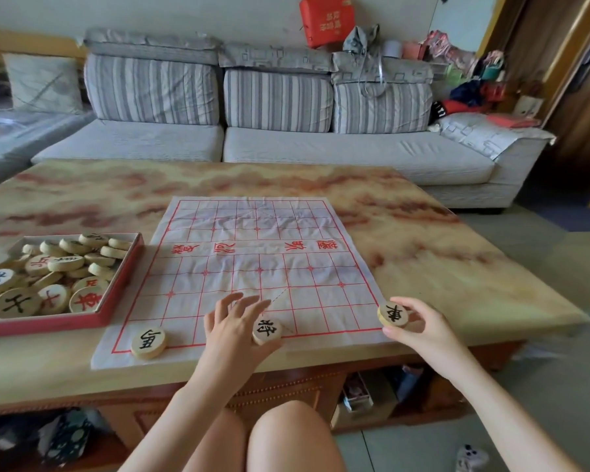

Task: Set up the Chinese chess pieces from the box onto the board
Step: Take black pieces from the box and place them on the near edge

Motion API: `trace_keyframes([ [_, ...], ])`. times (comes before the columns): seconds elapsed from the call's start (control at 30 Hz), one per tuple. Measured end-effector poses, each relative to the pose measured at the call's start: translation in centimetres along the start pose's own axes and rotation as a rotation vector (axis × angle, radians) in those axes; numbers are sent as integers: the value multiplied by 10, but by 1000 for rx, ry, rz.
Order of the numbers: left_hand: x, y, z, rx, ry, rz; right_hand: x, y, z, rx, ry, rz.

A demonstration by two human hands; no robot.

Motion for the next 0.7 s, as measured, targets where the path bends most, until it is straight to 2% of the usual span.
trace_keyframes([
  [0.13, -11, -3, 8, -15, 35, -28, -16, -4, 8, -43, 120, -21],
  [0.47, -9, 2, 13, -35, 115, -29, -17, -4, -1, -25, 205, -75],
  [0.6, 2, 8, 23, -77, 148, 1, 13, 4, -3, -83, 238, 40],
  [0.7, 11, 12, 35, -66, 128, -3, 49, 5, -23, -33, 167, 133],
])
Point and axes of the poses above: each hand's wrist, its own y-axis away from the middle knuckle, its own z-axis out of the back of the hand, x = y × z, the point moved 7 cm from there along -y, towards the middle knuckle, and after that the axes turned 4 degrees about x, right-handed, at the moved point
